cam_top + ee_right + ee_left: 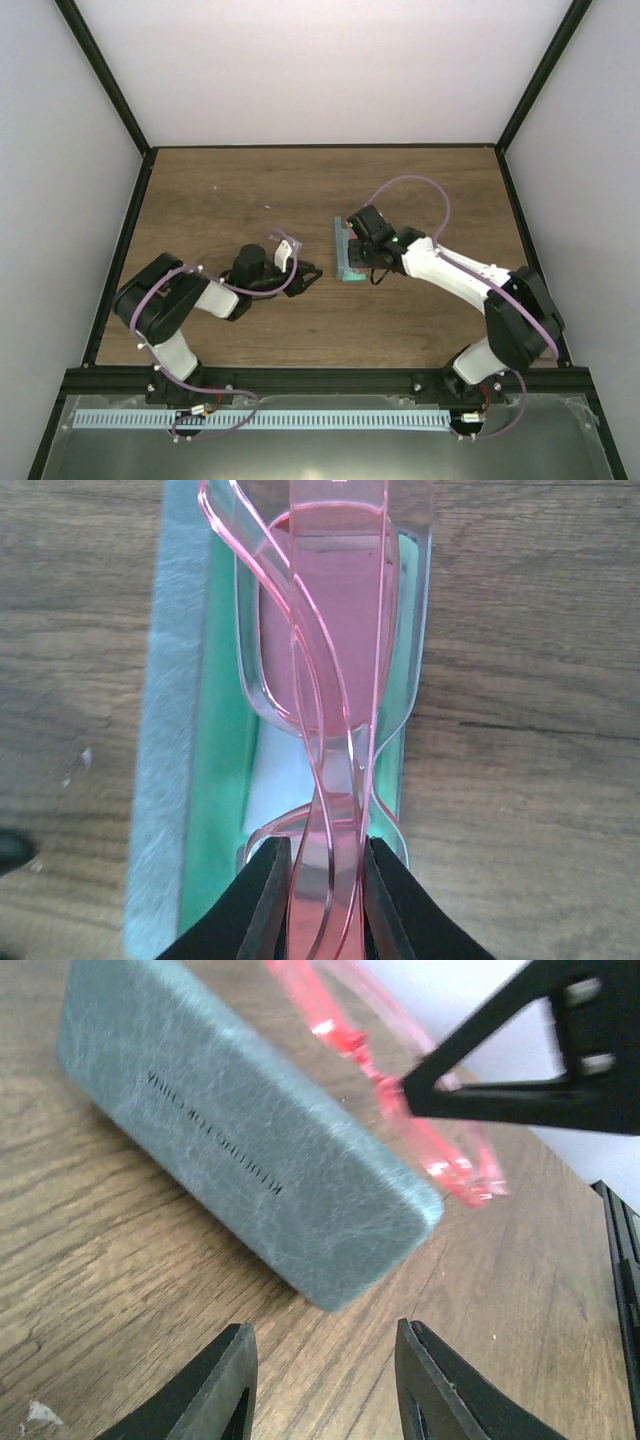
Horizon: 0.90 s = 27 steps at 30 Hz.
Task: Organize the sunglasses
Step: Adjust the sunglasses case at the center of the board, then place the sunglasses in the sunglasses case.
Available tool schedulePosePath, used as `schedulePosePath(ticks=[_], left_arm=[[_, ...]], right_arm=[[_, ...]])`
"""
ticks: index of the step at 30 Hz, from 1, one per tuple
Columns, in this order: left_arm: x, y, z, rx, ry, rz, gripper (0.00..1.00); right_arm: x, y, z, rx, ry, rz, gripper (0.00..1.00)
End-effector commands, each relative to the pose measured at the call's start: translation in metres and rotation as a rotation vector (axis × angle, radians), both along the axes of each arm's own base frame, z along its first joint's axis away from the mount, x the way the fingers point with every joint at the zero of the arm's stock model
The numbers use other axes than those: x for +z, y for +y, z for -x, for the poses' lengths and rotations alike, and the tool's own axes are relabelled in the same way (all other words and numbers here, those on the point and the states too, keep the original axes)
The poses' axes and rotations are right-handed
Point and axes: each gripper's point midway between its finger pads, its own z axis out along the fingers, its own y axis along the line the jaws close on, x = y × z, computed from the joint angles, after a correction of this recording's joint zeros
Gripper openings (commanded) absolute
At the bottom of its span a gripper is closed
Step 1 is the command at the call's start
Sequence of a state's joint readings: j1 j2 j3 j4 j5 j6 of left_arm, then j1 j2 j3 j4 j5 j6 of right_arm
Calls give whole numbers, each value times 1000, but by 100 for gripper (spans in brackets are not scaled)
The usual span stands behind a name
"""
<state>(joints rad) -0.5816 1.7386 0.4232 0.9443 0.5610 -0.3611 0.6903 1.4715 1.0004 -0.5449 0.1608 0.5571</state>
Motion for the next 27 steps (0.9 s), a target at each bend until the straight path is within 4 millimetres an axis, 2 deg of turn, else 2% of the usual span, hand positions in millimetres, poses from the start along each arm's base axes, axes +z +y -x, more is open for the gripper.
schedulePosePath(ticks=[1, 7, 11, 20, 27], left_arm=[[14, 3, 5, -4, -54, -9, 42], [24, 7, 7, 3, -71, -26, 44], [25, 2, 10, -28, -58, -5, 44], [18, 1, 10, -37, -44, -10, 44], [13, 1, 10, -40, -39, -15, 44]], right_arm=[[-7, 0, -25, -40, 8, -15, 17], [-34, -2, -38, -56, 47, -17, 17], [-47, 3, -41, -54, 79, -8, 16], [-51, 7, -49, -68, 84, -4, 17], [-56, 12, -46, -58, 98, -36, 16]])
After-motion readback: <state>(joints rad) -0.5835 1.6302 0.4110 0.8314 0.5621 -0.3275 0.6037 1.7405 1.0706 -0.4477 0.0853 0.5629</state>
